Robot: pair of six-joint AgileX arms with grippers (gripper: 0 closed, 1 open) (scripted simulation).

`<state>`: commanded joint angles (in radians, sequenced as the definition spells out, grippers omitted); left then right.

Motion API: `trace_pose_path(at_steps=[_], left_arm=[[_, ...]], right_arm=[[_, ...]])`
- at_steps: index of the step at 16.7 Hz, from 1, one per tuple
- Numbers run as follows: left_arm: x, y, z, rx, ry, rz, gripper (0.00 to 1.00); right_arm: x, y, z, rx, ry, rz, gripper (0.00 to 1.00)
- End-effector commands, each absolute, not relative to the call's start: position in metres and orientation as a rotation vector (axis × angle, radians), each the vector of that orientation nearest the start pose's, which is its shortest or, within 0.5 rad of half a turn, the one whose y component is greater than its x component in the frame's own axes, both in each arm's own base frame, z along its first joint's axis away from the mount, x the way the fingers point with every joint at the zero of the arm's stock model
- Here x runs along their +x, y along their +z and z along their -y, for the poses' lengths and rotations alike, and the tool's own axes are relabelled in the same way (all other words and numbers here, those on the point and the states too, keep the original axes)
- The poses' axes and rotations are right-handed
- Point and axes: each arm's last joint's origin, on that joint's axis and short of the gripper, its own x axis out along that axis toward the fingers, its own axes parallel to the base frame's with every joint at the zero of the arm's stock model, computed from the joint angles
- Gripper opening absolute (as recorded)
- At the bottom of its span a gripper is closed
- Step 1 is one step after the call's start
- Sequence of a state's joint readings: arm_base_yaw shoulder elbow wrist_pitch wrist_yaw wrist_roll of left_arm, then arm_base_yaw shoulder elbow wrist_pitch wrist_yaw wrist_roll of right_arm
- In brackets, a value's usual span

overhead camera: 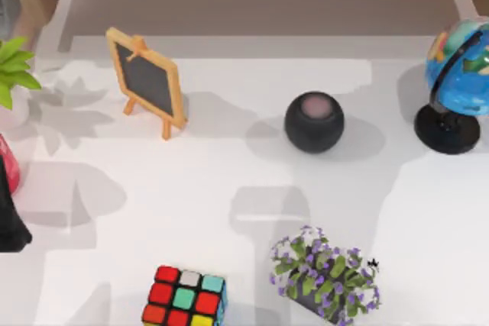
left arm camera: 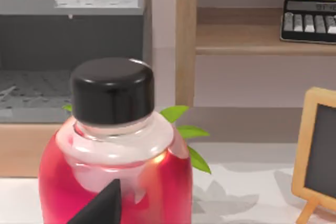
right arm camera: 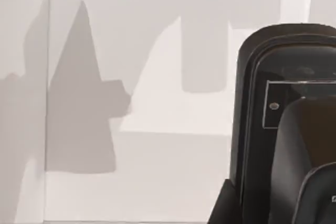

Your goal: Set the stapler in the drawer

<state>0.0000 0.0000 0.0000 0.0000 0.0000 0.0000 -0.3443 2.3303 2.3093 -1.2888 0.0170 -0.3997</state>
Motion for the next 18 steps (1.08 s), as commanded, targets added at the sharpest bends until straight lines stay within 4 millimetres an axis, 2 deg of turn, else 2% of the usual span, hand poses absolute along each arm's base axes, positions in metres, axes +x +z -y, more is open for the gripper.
trace_pose_path(at_steps=[3, 6, 12, 18], left_arm=[[0.106, 0.160, 0.001, 0.000, 0.000, 0.000, 1.00], [0.106, 0.160, 0.001, 0.000, 0.000, 0.000, 1.00], [0.106, 0.160, 0.001, 0.000, 0.000, 0.000, 1.00], [0.106, 0.160, 0.001, 0.000, 0.000, 0.000, 1.00]], right_arm=[[0.469, 0.199, 0.172, -0.054, -0.020, -1.452, 0.00], [0.473, 0.168, 0.178, -0.001, -0.013, -1.547, 0.00], [0.474, 0.161, 0.176, 0.007, -0.008, -1.569, 0.00], [0.476, 0.171, 0.171, 0.002, 0.023, -1.530, 0.00]])
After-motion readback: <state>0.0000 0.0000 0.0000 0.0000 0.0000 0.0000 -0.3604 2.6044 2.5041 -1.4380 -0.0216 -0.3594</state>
